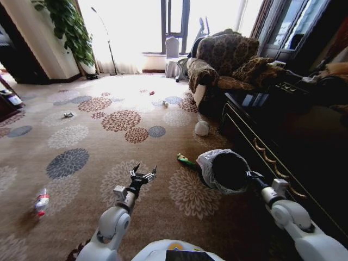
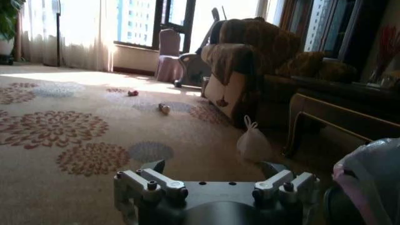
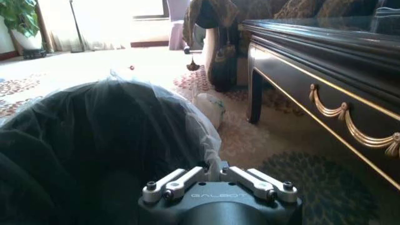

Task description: Pick up the trash from the ground and place it into the trash bin.

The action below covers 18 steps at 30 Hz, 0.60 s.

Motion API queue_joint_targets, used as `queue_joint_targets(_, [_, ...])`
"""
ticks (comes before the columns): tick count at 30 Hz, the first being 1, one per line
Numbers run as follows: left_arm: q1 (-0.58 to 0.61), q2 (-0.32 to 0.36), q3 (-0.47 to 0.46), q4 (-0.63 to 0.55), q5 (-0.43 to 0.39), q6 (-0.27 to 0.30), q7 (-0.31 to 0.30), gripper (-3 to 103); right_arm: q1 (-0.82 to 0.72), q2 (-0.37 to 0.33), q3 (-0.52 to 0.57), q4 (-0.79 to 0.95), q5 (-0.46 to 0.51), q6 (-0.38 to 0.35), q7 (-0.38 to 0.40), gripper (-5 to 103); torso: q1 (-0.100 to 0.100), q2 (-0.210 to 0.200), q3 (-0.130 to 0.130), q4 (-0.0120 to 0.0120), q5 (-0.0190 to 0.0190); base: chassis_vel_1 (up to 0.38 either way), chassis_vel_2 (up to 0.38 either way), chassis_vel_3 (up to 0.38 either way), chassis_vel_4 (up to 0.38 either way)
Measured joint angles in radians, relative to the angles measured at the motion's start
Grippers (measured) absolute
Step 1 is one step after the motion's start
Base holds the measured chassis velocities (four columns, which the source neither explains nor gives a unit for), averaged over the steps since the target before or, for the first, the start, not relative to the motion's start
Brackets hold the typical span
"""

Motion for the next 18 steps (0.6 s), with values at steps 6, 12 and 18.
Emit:
queue_joint_targets(6, [0.015, -0.003, -0.002, 0.006, 0.001, 0.002, -0.012, 100, 0.011, 0.0, -0.016, 0.001, -0.001, 0.0, 0.001, 2, 0.0, 0.0, 0.0, 0.0002, 0.0, 0.091, 0.089, -0.074, -0.078])
queue_joint_targets(12, [0.017, -0.018, 0.0, 0.007, 0.001, 0.018, -0.027, 100, 0.014, 0.008, -0.018, 0.006, -0.001, -0.001, 0.004, 2, 0.0, 0.0, 0.0, -0.0002, -0.0001, 0.168, 0.181, -0.175, -0.194])
queue_joint_targets(18, [0.021, -0.018, -0.006, 0.005, -0.005, 0.032, -0.036, 100, 0.014, 0.016, -0.019, 0.006, -0.001, -0.001, 0.004, 2, 0.0, 0.0, 0.0, 0.0003, 0.0001, 0.273, 0.26, -0.29, -0.262])
